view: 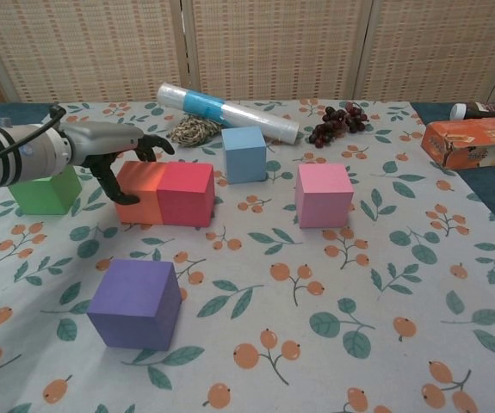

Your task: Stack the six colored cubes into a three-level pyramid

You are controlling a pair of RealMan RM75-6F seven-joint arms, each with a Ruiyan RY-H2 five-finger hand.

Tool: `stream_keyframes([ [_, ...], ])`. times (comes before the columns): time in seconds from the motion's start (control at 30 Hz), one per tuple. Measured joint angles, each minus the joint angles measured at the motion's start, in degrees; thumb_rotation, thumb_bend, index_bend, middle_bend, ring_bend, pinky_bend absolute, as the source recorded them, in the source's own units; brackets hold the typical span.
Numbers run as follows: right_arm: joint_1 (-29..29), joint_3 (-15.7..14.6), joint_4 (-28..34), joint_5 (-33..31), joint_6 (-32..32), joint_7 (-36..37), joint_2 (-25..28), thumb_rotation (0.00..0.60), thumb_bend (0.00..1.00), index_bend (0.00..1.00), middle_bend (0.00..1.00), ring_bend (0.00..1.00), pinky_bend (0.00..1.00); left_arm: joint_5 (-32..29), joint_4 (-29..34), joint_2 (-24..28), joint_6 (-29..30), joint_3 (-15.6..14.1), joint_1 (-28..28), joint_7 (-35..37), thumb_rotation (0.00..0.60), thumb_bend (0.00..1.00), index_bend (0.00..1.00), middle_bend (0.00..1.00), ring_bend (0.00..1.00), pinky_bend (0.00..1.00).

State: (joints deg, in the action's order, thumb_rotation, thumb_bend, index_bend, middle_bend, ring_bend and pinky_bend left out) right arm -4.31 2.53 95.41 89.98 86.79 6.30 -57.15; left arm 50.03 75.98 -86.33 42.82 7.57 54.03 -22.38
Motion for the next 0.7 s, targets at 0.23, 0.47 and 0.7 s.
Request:
stream_keyframes([
  [0.23, 0.1, 0.0, -0.2, -0.1, -0.1, 0.3, 0.0, 0.529, 0.00, 0.00, 0.00, 0.00, 0.05, -1.6, 0.3, 0.2, -0.4, 0.2, 0.4, -0.2, 0.600, 0.33, 0.08, 0.31, 0.17, 0.08],
  [0.47, 0.2, 0.0, -0.2, -0.1, 0.0, 0.4, 0.2, 0.528, 0.00, 0.00, 0.00, 0.00, 0.05, -2.0, 0.2, 0.0, -0.5, 0.1, 0.9, -0.4, 0.600, 0.33, 0.08, 0.30, 0.17, 0.08],
  [0.7, 0.5, 0.0, -0.4, -0.2, 0.3, 0.6, 0.2, 0.528, 0.00, 0.00, 0.00, 0.00, 0.05, -2.6, 0.2, -0.1, -0.6, 0.0, 1.3, -0.8, 0.600, 0.33, 0.07, 0.30, 0.17, 0.08],
])
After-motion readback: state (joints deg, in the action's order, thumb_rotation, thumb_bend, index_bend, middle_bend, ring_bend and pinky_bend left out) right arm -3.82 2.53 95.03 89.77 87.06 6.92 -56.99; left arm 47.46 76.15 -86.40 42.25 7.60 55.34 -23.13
